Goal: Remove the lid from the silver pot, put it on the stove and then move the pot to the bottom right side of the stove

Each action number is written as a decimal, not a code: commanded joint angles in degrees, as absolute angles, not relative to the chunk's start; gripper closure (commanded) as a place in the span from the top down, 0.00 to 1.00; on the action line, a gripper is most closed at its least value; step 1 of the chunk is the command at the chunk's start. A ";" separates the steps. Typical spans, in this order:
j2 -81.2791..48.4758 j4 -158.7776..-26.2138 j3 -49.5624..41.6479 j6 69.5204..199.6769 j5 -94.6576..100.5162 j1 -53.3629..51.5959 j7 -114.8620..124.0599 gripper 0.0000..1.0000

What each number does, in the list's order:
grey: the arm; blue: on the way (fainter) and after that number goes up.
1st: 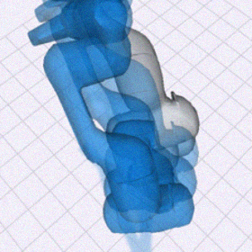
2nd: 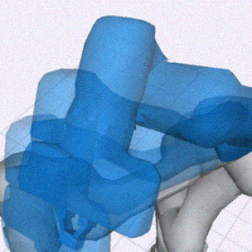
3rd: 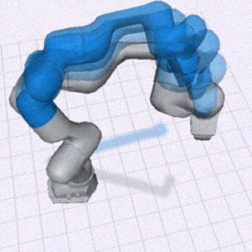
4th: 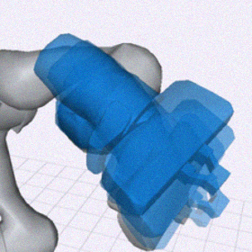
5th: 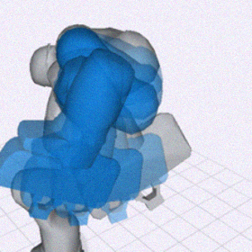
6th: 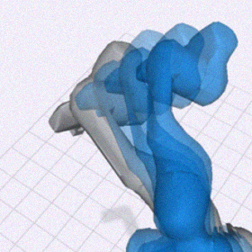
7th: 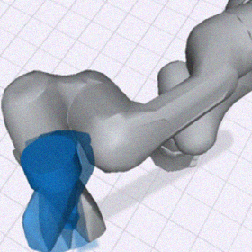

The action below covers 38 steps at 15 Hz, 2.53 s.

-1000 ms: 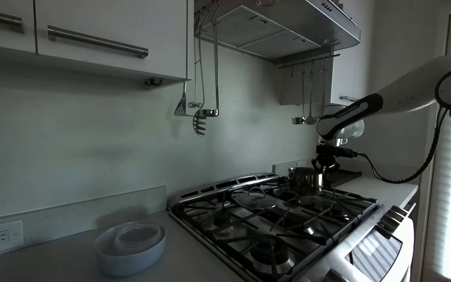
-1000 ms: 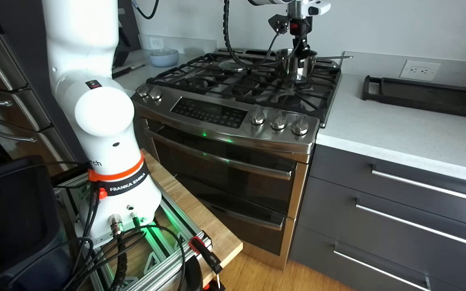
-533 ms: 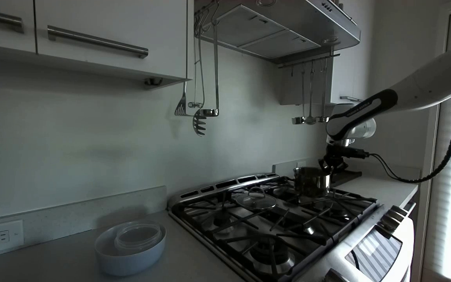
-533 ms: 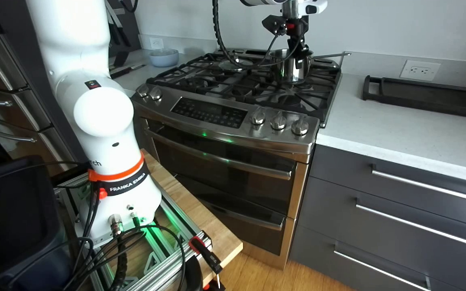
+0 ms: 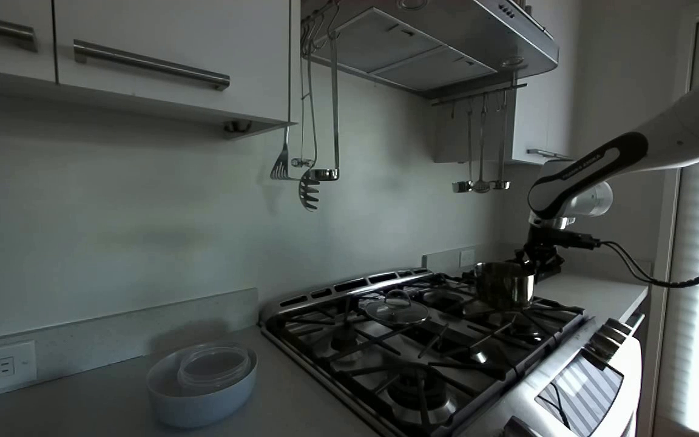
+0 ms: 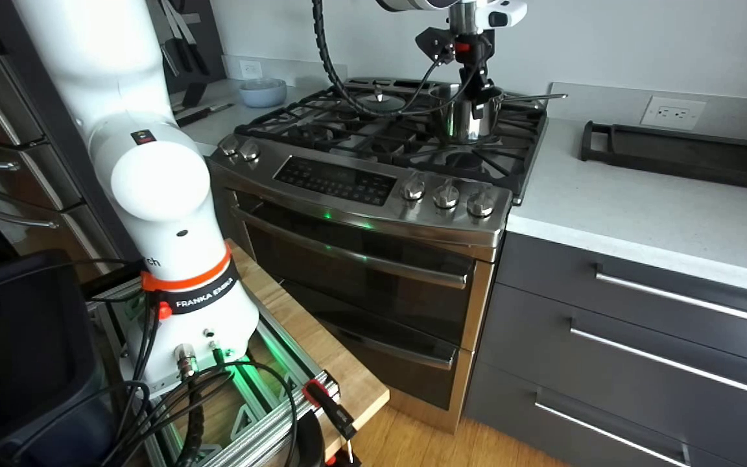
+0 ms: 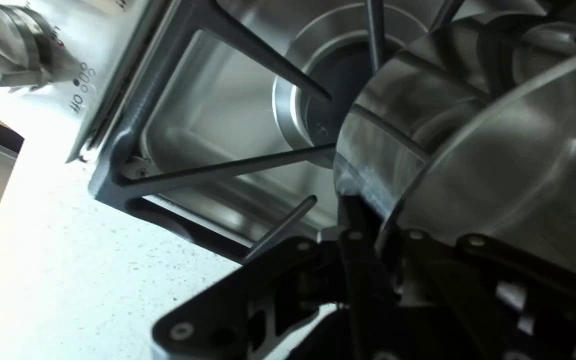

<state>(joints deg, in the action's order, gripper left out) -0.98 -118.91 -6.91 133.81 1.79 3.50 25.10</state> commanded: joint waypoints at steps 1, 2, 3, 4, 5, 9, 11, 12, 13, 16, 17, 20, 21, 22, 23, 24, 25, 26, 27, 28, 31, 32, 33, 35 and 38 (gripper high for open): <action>3.52 -123.38 -6.83 135.30 2.27 4.83 25.51 0.01; 4.04 -124.03 -6.78 135.37 2.04 5.10 25.25 0.01; 4.39 -124.70 -6.75 135.62 1.85 5.32 24.98 0.01; 4.85 -125.49 -6.71 136.03 2.25 5.52 25.30 0.01; 5.17 -126.12 -6.73 136.25 2.11 5.72 25.33 0.01; 6.26 -128.28 -6.72 138.35 1.37 6.47 26.43 0.01; 6.46 -128.93 -6.67 138.78 1.11 6.77 26.88 0.01; 6.55 -129.10 -6.65 138.83 1.00 6.87 26.93 0.13; 6.49 -129.08 -6.65 138.73 0.95 6.97 26.99 0.30; 6.60 -129.25 -6.63 139.03 0.87 7.20 27.22 0.40; 6.71 -129.23 -6.61 139.04 1.02 7.26 27.25 0.60; 7.58 -128.72 -6.50 138.55 1.64 7.42 27.27 0.84; 8.09 -128.28 -6.42 138.03 1.84 7.50 27.35 0.91; 8.60 -128.00 -6.33 137.75 1.97 7.59 27.42 0.98; 9.07 -127.74 -6.22 137.44 1.92 7.65 27.37 1.00; 9.53 -127.29 -6.06 136.93 2.00 7.71 27.35 1.00; 10.05 -126.88 -5.95 136.38 1.54 7.67 26.96 1.00; 10.63 -126.38 -5.66 135.78 1.91 7.75 27.45 1.00; 11.04 -125.68 -5.40 134.96 1.93 7.80 27.87 1.00; 11.37 -124.78 -4.97 133.86 2.74 7.93 28.65 1.00; 12.40 -122.00 -3.68 130.16 3.78 7.78 29.91 1.00; 12.75 -120.90 -3.23 128.86 4.27 7.64 29.80 1.00; 12.98 -120.00 -2.69 127.89 4.91 7.57 30.04 1.00; 13.24 -117.80 -1.77 125.84 5.01 7.05 29.22 1.00; 12.98 -114.60 -0.10 123.03 5.91 6.50 28.79 1.00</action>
